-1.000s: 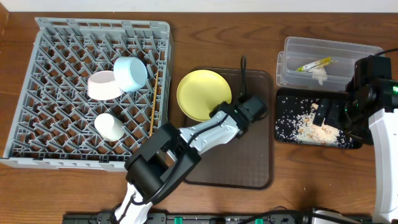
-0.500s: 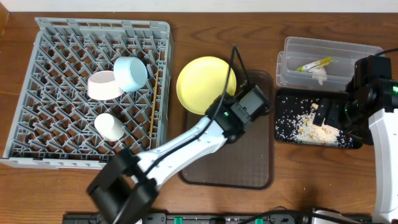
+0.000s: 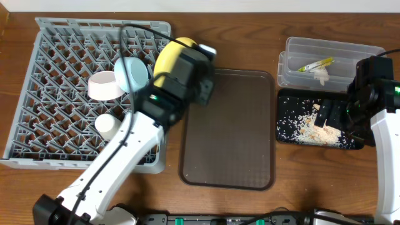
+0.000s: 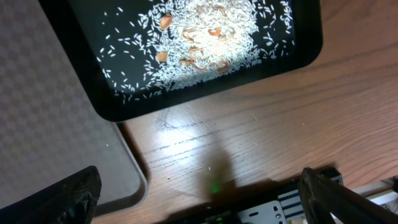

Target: Sort waste into correct bins and load items into the dishwasher

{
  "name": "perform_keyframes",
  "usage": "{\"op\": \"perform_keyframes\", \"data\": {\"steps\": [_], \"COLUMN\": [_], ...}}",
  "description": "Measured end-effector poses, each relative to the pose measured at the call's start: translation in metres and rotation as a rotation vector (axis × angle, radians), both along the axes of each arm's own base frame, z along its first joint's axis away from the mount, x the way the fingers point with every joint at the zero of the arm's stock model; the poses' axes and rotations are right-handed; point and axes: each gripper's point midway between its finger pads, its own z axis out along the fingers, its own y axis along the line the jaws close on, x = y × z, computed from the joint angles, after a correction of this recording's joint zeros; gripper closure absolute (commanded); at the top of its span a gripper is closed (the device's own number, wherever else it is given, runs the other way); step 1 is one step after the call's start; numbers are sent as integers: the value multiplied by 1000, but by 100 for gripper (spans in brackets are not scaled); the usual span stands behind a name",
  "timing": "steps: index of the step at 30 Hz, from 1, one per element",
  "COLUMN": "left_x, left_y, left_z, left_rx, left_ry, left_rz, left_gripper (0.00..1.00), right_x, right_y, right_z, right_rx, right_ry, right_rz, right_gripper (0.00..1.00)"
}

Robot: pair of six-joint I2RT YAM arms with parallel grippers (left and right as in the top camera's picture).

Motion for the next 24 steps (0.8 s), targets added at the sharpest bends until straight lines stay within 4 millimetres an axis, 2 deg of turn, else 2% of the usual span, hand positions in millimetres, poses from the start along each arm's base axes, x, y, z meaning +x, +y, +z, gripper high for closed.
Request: {"op": "perform_keyframes", "data": {"steps": [3,7,12,14,17,24], "left_x": [8,22,27,27,25,23], "left_y": [19,58,87,91,86,79], "left_z": [0,4,11,13,17,25], "left_rx": [-168,-342,-495,-539,-611,-653], "left_ry": [97,169,224,244,278,278], "left_rz": [40,145,192,191,155,108], "left_gripper": [92,92,93,92,92,92], "right_x": [0,-1,-1,-1,-1,-1], "right_y": [0,0,0,0,0,0], "right_z": [0,0,0,0,0,0], "right_rx": [0,1,1,1,1,1], "right_ry": [2,5,5,5,5,6], "right_rz": [0,0,0,0,0,0], "right_gripper": [1,1,1,1,1,1]}}
